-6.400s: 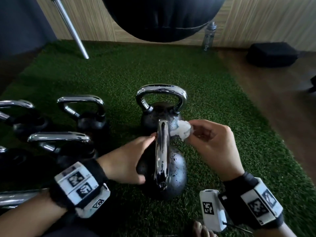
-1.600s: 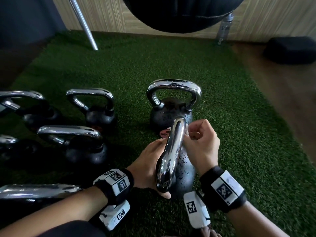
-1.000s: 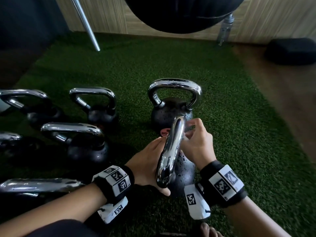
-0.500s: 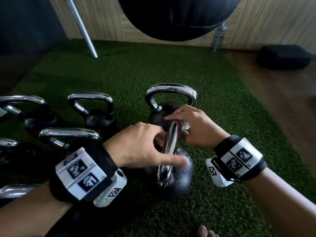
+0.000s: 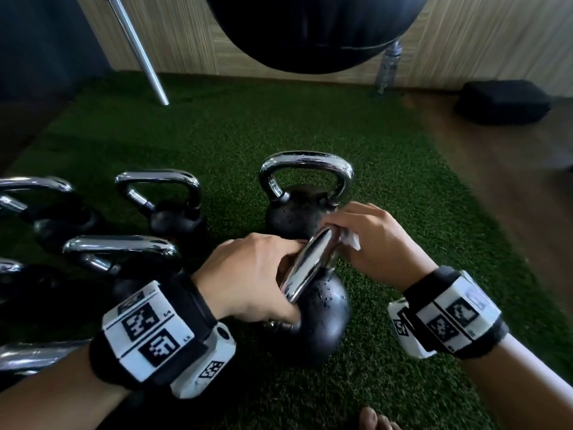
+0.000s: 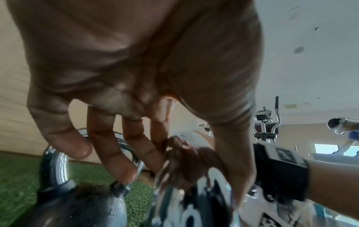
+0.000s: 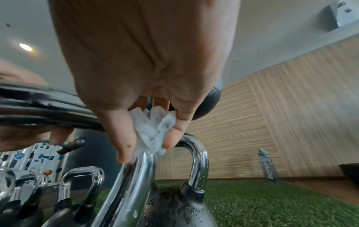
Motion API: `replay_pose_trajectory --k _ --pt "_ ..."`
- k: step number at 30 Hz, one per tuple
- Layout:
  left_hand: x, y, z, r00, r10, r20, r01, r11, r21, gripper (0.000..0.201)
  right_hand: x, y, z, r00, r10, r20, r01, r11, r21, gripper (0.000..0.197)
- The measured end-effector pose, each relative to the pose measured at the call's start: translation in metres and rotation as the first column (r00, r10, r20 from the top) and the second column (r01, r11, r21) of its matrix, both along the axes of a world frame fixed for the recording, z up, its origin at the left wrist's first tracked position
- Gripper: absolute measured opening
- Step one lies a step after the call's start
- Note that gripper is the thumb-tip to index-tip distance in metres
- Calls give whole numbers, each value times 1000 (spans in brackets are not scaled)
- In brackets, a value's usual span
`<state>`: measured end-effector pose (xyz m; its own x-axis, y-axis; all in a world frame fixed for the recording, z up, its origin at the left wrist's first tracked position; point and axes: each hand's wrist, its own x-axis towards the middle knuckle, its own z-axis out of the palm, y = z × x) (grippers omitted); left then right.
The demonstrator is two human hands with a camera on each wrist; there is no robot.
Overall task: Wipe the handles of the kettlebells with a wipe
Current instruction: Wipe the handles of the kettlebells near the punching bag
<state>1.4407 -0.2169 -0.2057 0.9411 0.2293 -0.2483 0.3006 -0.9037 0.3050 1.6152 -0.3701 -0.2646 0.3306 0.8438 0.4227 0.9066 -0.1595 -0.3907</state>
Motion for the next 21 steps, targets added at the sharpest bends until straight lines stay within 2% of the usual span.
replay_pose_trajectory --k 4,11,16,18,19,21 --pt "-4 17 1 1000 1 10 -1 999 32 70 -15 -32 -4 992 -127 -29 126 992 -19 45" --pt "-4 35 2 990 31 141 -20 996 -84 45 -47 -64 -6 970 -222 -95 217 974 -60 55" --pt "2 47 -2 982 -106 154 118 990 -75 24 -47 -68 -4 963 -212 -164 208 977 -42 55" --pt "3 48 1 965 -188 182 200 978 -53 25 -42 -69 -1 958 -200 -204 190 980 -66 55" --pt "4 50 4 964 -212 160 227 970 -85 24 -39 -70 1 958 -189 -217 172 981 -94 57" --pt "13 55 10 973 -206 104 225 946 -234 39 -27 -74 10 962 -160 -223 121 976 -179 61"
